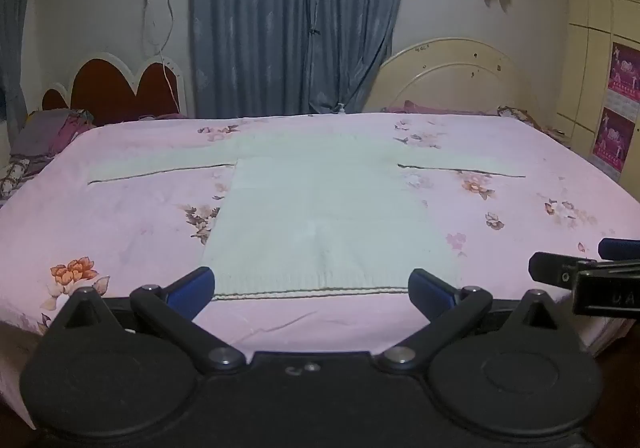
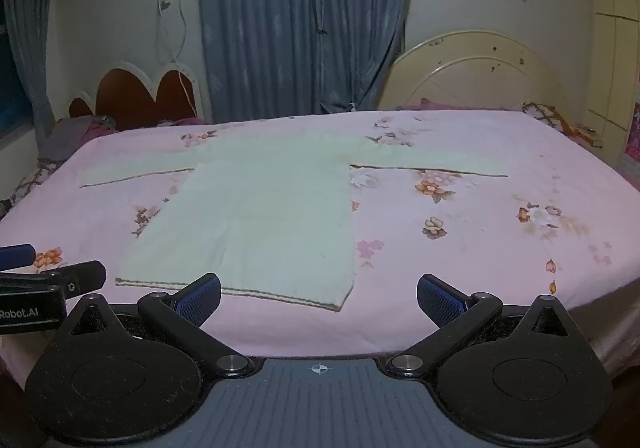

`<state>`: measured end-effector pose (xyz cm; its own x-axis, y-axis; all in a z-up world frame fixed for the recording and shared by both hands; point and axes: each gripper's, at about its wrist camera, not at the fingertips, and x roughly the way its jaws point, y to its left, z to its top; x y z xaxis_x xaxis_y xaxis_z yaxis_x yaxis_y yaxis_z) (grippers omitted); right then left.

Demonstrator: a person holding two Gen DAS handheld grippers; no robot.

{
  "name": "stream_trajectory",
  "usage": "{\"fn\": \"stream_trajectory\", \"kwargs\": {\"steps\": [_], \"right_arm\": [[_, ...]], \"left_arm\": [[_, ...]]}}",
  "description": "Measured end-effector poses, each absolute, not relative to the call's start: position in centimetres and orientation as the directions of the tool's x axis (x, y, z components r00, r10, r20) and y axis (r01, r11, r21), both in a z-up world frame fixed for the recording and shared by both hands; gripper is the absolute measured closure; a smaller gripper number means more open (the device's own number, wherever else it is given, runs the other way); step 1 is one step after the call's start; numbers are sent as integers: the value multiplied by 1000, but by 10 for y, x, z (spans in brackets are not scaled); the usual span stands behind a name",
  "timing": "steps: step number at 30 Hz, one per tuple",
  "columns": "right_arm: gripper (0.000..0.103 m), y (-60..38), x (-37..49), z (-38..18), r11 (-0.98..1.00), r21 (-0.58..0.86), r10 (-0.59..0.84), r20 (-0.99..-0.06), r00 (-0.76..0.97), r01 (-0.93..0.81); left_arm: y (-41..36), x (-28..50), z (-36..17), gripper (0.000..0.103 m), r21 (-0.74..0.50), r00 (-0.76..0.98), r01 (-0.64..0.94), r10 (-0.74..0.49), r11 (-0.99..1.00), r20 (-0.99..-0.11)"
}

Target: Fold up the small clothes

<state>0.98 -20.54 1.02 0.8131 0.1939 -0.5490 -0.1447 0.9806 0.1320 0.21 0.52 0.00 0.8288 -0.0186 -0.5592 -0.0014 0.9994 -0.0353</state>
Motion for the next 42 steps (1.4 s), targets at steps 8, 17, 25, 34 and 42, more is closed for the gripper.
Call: {"fn": "stream_trajectory", "kwargs": {"steps": [8,17,25,34,42], "right_arm": [[0,-206,11,11,981,127,191,-546,816,-145],[0,-202,15,14,981,127,194,-545,816,-148],[0,-202,14,15,980,131,197,-539,819,-150],[0,-202,12,15,980,133,197,-537,821,-148],[0,-203,11,17,980,134,198,-535,821,-149]], "left_arm": [[0,0,3,0,12,839,-7,13,1000,-544],[-1,-1,1,0,9,839,2,3,1000,-544],[0,0,2,0,3,840,7,-4,1000,-542],[-1,-2,3,0,4,844,7,-3,1000,-536],[-2,-4,5,0,5,847,3,0,1000,-532]]}}
